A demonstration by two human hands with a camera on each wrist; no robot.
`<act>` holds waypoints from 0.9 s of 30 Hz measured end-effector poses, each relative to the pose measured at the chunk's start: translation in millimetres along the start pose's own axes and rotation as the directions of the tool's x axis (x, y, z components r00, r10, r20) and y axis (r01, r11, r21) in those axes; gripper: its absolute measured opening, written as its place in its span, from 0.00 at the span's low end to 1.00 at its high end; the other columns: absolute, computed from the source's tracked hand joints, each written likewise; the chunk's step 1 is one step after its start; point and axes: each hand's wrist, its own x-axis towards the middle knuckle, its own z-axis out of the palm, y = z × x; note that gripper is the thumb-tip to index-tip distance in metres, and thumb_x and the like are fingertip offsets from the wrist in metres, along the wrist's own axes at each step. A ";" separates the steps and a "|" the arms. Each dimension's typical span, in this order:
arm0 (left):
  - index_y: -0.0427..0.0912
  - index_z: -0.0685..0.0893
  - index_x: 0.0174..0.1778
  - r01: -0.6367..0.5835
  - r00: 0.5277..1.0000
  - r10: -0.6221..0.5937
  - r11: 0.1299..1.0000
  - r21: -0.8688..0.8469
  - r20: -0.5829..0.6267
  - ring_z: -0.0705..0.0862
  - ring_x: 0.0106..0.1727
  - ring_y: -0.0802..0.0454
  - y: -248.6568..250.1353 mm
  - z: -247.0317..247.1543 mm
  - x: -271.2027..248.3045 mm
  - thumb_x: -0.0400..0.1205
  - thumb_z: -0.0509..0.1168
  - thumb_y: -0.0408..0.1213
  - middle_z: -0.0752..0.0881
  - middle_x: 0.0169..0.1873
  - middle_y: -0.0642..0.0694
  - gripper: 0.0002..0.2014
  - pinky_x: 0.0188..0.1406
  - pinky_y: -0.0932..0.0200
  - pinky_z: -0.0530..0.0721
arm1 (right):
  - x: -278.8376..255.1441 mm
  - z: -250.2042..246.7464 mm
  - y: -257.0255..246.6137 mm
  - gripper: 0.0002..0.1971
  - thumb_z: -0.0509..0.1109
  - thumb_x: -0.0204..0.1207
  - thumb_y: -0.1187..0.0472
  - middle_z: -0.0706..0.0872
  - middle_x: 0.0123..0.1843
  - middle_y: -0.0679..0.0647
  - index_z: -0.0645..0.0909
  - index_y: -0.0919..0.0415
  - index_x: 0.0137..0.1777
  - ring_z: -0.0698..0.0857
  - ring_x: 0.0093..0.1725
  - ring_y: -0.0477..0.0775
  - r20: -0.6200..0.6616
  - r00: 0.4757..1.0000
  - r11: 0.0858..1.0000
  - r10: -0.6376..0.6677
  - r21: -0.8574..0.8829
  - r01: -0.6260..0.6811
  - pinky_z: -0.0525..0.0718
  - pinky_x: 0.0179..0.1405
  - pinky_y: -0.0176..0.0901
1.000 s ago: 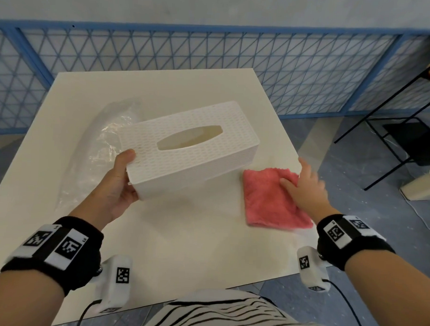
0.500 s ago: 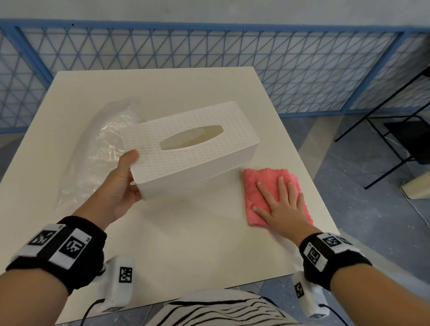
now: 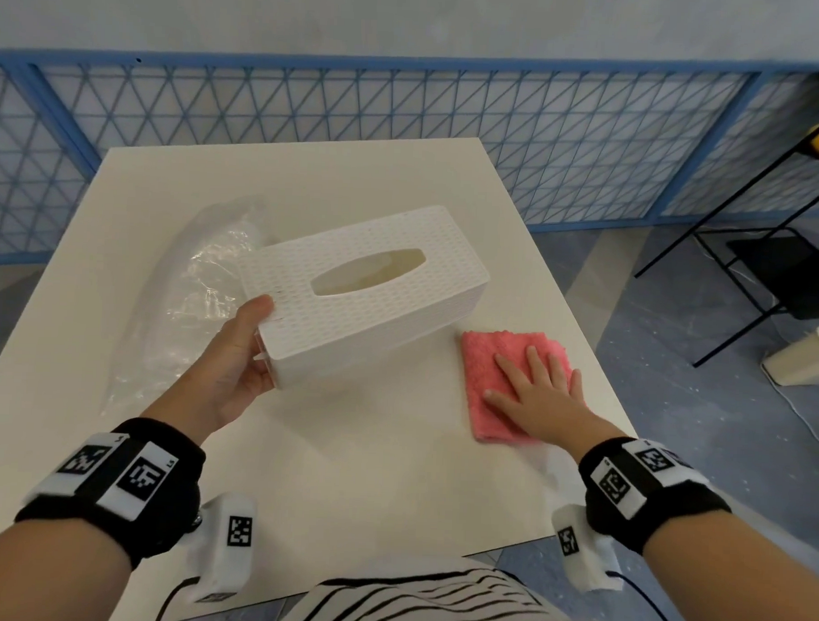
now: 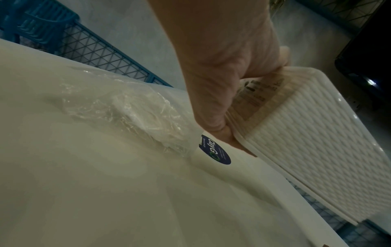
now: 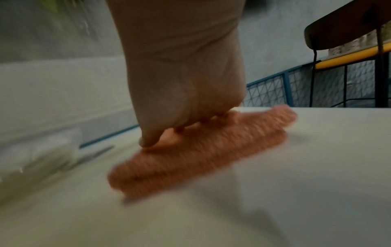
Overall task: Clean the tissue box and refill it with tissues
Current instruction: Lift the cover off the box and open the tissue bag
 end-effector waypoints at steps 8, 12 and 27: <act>0.50 0.56 0.65 -0.346 0.932 0.363 0.873 0.344 0.015 0.80 0.51 0.64 3.4 18.4 -5.1 0.73 0.76 0.38 0.76 0.61 0.51 0.36 0.48 0.61 0.81 | -29.5 -80.6 -74.8 0.18 0.59 0.83 0.46 0.79 0.61 0.53 0.75 0.51 0.68 0.84 0.52 0.50 -0.268 0.948 0.538 -0.171 0.781 0.317 0.81 0.55 0.45; 0.62 0.58 0.59 -0.598 0.798 0.528 0.636 0.487 0.291 0.82 0.48 0.77 0.9 37.1 -13.1 0.67 0.80 0.31 0.75 0.53 0.63 0.40 0.40 0.75 0.82 | -25.2 -86.5 -100.6 0.20 0.59 0.81 0.41 0.82 0.60 0.57 0.75 0.54 0.64 0.88 0.53 0.59 -0.041 0.939 0.203 -0.342 0.972 0.117 0.85 0.59 0.53; 0.50 0.74 0.69 -0.401 0.913 0.235 0.668 0.627 0.333 0.80 0.57 0.63 3.6 49.1 -15.6 0.71 0.63 0.69 0.81 0.55 0.54 0.35 0.55 0.66 0.76 | -11.0 -50.2 -97.5 0.32 0.73 0.70 0.50 0.85 0.67 0.56 0.72 0.58 0.74 0.85 0.64 0.54 -0.009 0.928 -0.049 -0.373 0.999 -0.010 0.88 0.54 0.47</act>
